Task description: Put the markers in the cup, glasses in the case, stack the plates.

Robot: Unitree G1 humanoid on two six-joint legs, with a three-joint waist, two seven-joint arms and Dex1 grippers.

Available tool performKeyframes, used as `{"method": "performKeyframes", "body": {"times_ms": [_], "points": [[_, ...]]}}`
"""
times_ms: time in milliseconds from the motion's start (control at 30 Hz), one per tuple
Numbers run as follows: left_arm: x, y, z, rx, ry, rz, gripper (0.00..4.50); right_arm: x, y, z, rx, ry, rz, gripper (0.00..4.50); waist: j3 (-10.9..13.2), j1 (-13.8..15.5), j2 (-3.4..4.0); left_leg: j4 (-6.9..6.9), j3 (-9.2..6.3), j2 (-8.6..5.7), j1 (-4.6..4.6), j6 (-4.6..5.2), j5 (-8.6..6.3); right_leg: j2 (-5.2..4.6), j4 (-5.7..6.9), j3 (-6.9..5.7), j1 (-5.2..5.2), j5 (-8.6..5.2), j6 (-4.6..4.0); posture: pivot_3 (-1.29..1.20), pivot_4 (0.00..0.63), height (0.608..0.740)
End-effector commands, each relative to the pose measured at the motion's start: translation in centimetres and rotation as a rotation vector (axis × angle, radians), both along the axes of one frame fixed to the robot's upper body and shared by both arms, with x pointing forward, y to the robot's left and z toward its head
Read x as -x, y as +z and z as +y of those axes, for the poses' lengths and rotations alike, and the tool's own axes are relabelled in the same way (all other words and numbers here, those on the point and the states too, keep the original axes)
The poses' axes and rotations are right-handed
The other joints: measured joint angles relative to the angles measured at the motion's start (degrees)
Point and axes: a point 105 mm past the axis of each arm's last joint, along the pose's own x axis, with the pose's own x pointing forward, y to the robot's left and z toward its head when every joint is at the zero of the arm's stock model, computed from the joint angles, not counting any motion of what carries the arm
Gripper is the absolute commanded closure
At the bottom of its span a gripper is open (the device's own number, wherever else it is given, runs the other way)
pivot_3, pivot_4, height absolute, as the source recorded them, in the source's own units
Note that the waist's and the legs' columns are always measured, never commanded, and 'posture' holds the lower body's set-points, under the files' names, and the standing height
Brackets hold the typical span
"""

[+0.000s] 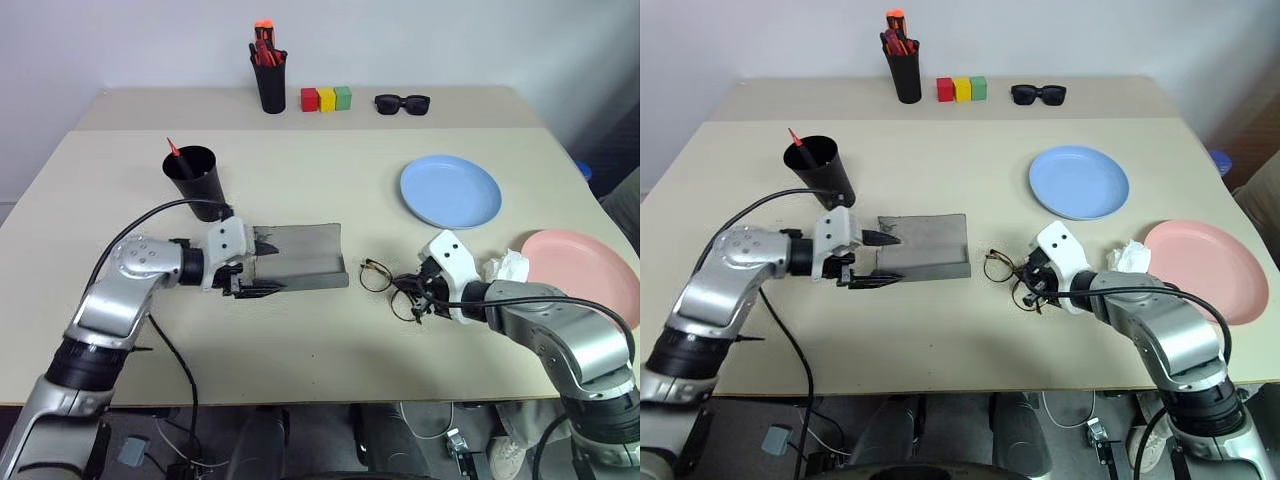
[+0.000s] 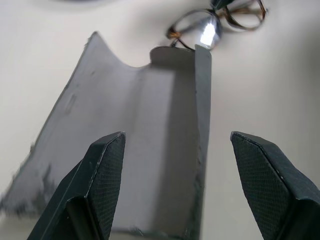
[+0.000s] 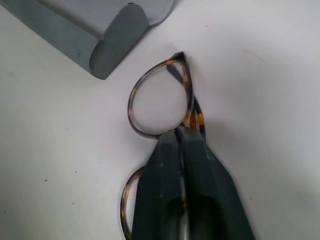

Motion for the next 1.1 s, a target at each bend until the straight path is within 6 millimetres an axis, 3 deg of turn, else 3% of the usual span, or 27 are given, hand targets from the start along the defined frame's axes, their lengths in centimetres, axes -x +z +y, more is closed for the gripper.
{"method": "performKeyframes", "body": {"times_ms": [33,200,333,433,600,833,1033,1100], "points": [[0.7,1.3,1.4,0.082,0.113,-0.035,1.06,-0.3,1.3,0.4,0.029,0.028,-0.072,4.41,0.0,-0.1,0.0,0.0,0.0,0.0,0.0,0.0,0.0,0.0,0.0,0.01,0.0,0.0,0.0,0.0,0.15,0.74],[1.7,0.5,4.7,0.112,0.327,-0.011,1.06,-0.7,4.5,2.4,0.02,0.144,-0.217,4.41,0.0,-0.3,0.0,0.01,0.02,0.01,0.03,0.0,0.0,-0.01,0.0,0.01,0.0,-0.07,-0.14,0.0,0.15,0.74],[3.3,-0.5,6.1,0.095,0.393,0.028,1.06,-0.6,4.8,2.9,0.043,0.201,-0.214,4.41,0.0,-0.1,-0.01,-0.01,0.02,0.01,0.04,0.0,0.0,-0.01,-0.01,0.0,0.0,-0.07,-0.15,0.0,0.15,0.74],[5.1,-1.2,6.0,0.077,0.361,0.068,1.06,-0.6,4.3,2.3,0.059,0.183,-0.174,3.59,0.0,0.2,-0.01,-0.02,0.02,0.01,0.0,0.0,-0.01,-0.04,-0.06,0.0,0.0,-0.1,-0.18,0.0,0.15,0.74],[6.6,-1.4,3.9,0.074,0.261,0.074,1.06,-0.2,3.2,0.8,0.083,0.131,-0.119,1.13,0.0,0.4,-0.01,0.02,0.04,0.0,-0.01,-0.01,-0.01,-0.07,-0.09,0.0,0.02,-0.18,-0.36,0.0,0.15,0.74],[7.1,-1.0,-0.8,0.126,0.101,0.016,1.06,0.1,1.2,-0.8,0.093,0.049,-0.032,1.13,0.0,0.3,0.0,0.01,0.07,0.01,0.02,-0.01,-0.01,-0.05,-0.06,0.01,0.02,-0.18,-0.36,0.0,0.15,0.74],[7.0,-0.9,-1.7,0.129,0.073,0.014,1.06,-0.4,0.5,-1.0,0.063,0.004,-0.006,1.13,0.0,0.1,0.01,0.0,0.07,0.01,0.05,0.0,-0.01,-0.02,-0.04,0.01,0.01,-0.18,-0.37,0.0,0.15,0.74],[6.8,-0.9,-1.7,0.127,0.075,0.014,1.06,-0.6,0.4,-0.9,0.048,-0.01,0.0,2.03,0.0,0.1,0.01,0.01,0.07,0.02,0.04,0.0,-0.01,-0.02,-0.05,0.01,0.01,-0.18,-0.37,0.0,0.15,0.74]]}}
